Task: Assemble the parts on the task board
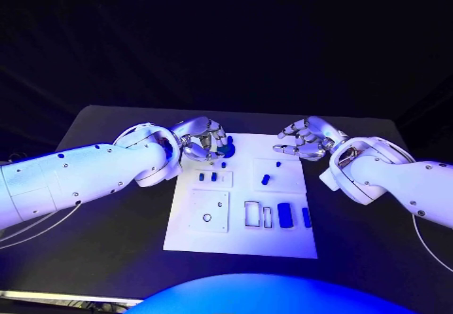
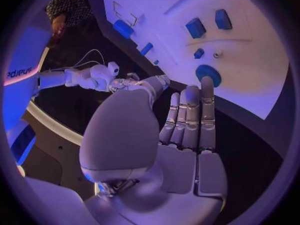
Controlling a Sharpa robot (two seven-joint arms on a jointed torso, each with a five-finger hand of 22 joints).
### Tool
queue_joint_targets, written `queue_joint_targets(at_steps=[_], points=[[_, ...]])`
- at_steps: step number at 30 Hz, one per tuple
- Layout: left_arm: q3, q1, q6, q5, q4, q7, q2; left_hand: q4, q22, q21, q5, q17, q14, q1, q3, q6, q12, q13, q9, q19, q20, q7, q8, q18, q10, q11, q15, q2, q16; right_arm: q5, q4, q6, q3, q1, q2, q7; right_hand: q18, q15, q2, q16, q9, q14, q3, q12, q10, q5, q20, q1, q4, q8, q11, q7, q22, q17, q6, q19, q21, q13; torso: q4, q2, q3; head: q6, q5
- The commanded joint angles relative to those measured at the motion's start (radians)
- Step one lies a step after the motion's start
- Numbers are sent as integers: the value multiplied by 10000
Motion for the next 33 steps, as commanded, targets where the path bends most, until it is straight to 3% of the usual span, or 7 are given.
queue_joint_targets(at_steps=[1, 13, 26, 33], points=[[-38, -25, 77, -1399, -147, 472, 127, 167, -6, 28, -37, -109, -49, -50, -297, 224, -49, -177, -220, -9, 39, -69, -137, 128, -74, -43, -31, -99, 211, 49, -13, -122, 1, -7, 13, 200, 95, -83, 79, -45, -14, 536, 64, -151, -102, -12, -33, 5, 4, 37, -26, -28, -41, 724, 54, -84, -84, -144, -15, 4, 1, 19, 3], [-163, -54, 971, -2252, -730, -101, 685, 583, 162, 289, 46, -139, 312, 284, -806, 824, 158, -567, -804, 334, -9, -135, -595, 133, 178, -106, -86, -43, 1332, 65, -33, -146, 0, -13, 51, 240, 103, -87, 78, -72, -14, 526, 72, -194, -119, -13, -36, 15, 3, 48, -30, -31, -68, 690, 56, -102, -135, -188, -14, 8, 5, 54, -3], [-178, -71, 1707, -2761, -1458, -505, 1196, 708, 300, 454, 48, 52, 487, 372, -887, 1061, 199, -682, -941, 337, -27, -163, -710, 131, 201, -147, -113, -63, 1830, 68, -20, -153, 0, -20, 65, 246, 108, -90, 81, -96, -15, 517, 80, -239, -140, -13, -39, 22, 4, 57, -33, -34, -84, 657, 57, -111, -167, -234, -21, 5, 23, 48, 11], [-177, -82, 2101, -2301, -1601, -477, 1281, 793, 380, 543, 27, 67, 517, 376, -932, 1217, 254, -735, -1008, 321, -34, -171, -774, 129, 322, -165, -126, -71, 2051, 68, 3, -149, 0, -21, 55, 241, 108, -90, 81, -96, -15, 517, 80, -239, -140, -13, -39, 22, 4, 57, -33, -34, -84, 657, 57, -111, -167, -234, -7, 3, 19, 26, -7]])
